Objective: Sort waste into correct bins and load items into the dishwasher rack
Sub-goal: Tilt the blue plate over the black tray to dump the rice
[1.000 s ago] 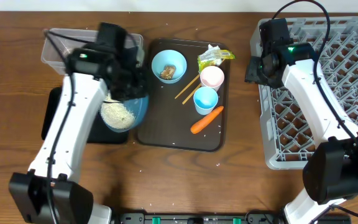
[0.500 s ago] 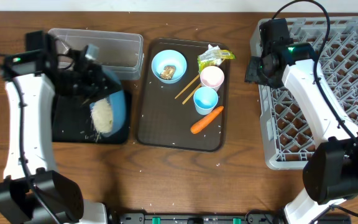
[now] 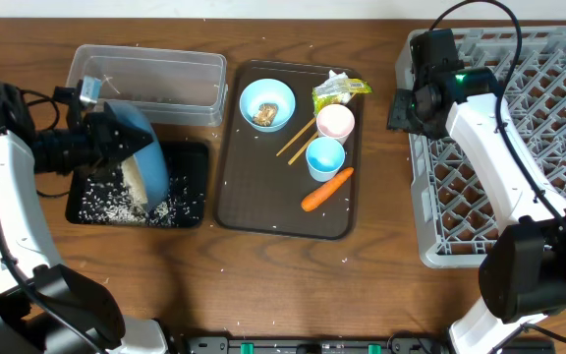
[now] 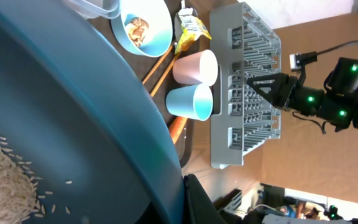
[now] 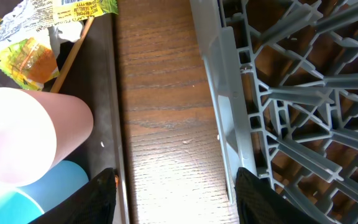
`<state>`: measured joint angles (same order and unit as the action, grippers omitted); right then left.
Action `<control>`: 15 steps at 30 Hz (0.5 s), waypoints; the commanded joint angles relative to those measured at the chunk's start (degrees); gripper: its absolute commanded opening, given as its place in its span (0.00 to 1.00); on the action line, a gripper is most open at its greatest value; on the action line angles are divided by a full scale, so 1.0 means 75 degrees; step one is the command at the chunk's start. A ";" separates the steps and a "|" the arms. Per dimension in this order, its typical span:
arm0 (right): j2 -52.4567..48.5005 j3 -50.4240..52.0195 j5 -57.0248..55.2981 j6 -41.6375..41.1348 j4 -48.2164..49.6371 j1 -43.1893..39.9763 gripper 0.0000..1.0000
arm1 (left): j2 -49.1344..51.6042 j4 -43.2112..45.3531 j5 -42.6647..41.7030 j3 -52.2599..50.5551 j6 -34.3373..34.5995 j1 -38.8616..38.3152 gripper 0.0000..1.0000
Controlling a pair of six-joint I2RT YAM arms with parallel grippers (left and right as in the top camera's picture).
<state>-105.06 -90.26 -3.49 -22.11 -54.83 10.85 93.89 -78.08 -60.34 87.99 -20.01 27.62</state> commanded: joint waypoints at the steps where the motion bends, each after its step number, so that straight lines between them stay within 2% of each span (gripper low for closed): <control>1: 0.0093 -0.0061 -0.0111 0.0070 -0.0003 -0.0038 0.56 | 0.0035 -0.0032 -0.0504 -0.0017 -0.0755 0.0044 0.06; 8: 0.0093 -0.0029 -0.0114 0.0073 -0.0009 -0.0038 0.56 | 0.0396 0.0015 -0.0562 -0.0061 -0.1075 0.0047 0.06; 15: 0.0093 0.0064 -0.0140 0.0076 -0.0009 -0.0038 0.56 | 0.0938 -0.0009 -0.1163 -0.0140 -0.1510 0.0085 0.06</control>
<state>-105.06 -90.24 -3.53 -22.11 -54.85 10.85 99.66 -77.95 -64.38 87.22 -27.57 27.70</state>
